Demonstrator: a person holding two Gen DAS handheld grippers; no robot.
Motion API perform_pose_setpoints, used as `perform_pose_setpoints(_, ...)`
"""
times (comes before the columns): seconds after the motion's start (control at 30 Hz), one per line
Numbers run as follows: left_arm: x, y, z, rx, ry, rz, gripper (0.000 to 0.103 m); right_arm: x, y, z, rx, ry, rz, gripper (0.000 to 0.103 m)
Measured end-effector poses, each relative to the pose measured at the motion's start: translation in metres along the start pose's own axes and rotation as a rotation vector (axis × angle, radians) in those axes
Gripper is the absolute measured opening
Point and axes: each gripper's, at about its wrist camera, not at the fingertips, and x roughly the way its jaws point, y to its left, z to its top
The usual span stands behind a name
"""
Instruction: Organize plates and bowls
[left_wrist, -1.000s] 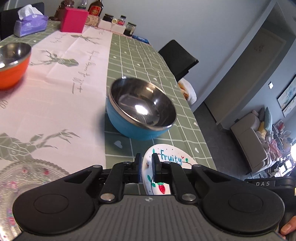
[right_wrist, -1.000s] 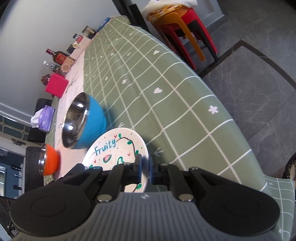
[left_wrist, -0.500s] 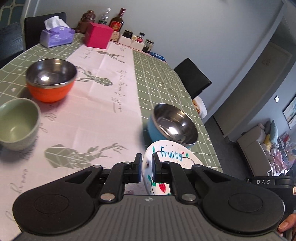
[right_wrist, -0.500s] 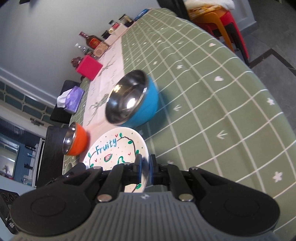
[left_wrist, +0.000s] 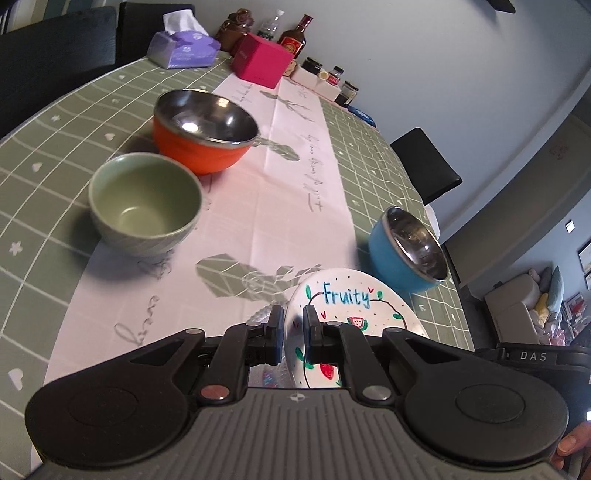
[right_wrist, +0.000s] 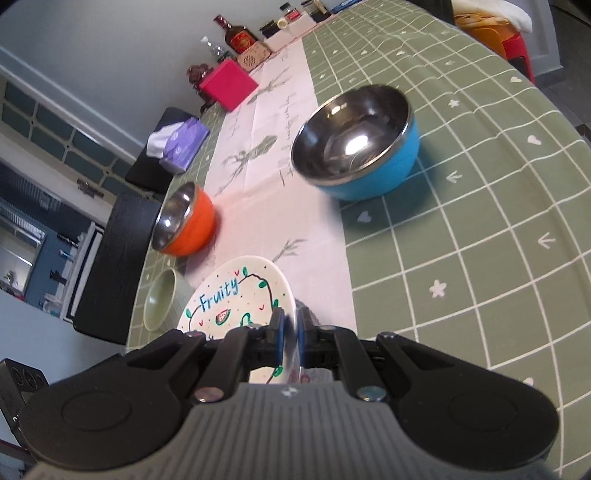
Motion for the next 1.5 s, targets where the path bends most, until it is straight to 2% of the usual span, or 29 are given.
perform_pose_setpoints(0.2, 0.002, 0.014, -0.006, -0.023, 0.018, -0.002, 0.011, 0.017, 0.003, -0.011, -0.028, 0.038, -0.042, 0.006)
perform_pose_setpoints(0.5, 0.005, 0.016, -0.015, -0.005, 0.033, 0.025, 0.011, 0.024, 0.006, -0.018, -0.075, 0.058, -0.079, 0.007)
perform_pose_setpoints(0.7, 0.010, 0.016, -0.020, 0.025, 0.038, 0.054, 0.011, 0.027, 0.008, -0.018, -0.101, 0.059, -0.091, 0.007)
perform_pose_setpoints(1.1, 0.011, 0.015, -0.020, 0.052, 0.036, 0.065, 0.011, 0.030, 0.015, -0.020, -0.168, 0.046, -0.109, 0.008)
perform_pose_setpoints(1.23, 0.017, 0.015, -0.021, 0.065, 0.067, 0.076, 0.014, 0.031, 0.019, -0.022, -0.198, 0.043, -0.122, 0.008)
perform_pose_setpoints(1.33, 0.018, 0.010, -0.022, 0.109, 0.059, 0.091, 0.014, 0.031, 0.022, -0.023, -0.218, 0.039, -0.132, 0.009)
perform_pose_setpoints(1.5, 0.018, 0.011, -0.022, 0.111, 0.051, 0.081, 0.015, 0.028, 0.025, -0.023, -0.251, 0.011, -0.161, 0.010)
